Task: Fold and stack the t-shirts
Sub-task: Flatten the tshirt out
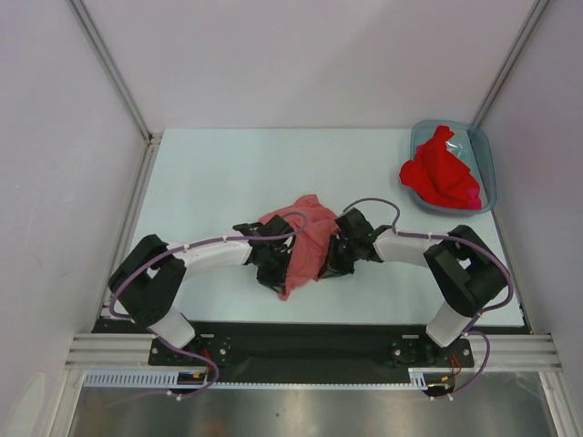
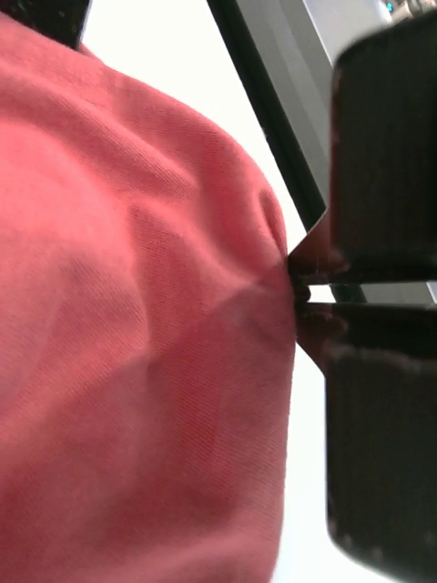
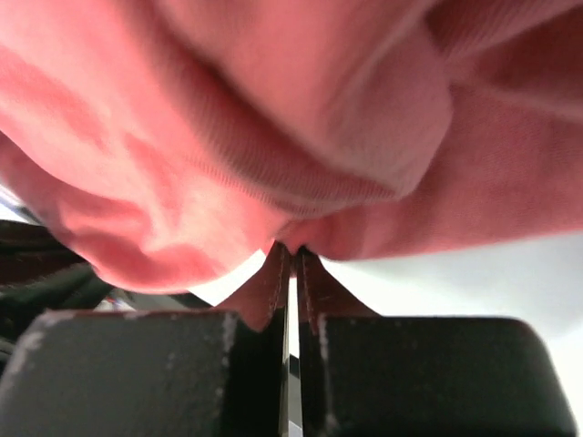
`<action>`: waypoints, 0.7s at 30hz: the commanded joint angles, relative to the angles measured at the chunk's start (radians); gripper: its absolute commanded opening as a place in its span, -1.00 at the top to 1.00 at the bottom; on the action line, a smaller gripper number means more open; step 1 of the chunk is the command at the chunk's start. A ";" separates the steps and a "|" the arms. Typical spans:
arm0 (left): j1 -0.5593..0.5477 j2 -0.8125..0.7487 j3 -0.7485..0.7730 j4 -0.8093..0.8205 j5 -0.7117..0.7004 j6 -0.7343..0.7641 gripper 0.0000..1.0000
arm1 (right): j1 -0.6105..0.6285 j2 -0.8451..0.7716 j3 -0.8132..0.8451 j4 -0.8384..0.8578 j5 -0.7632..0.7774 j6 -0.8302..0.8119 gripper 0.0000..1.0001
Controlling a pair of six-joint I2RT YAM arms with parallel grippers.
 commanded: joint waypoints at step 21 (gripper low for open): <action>0.240 -0.461 0.940 -0.462 -0.499 0.288 0.99 | -0.366 -0.576 0.722 -0.648 0.720 -0.510 1.00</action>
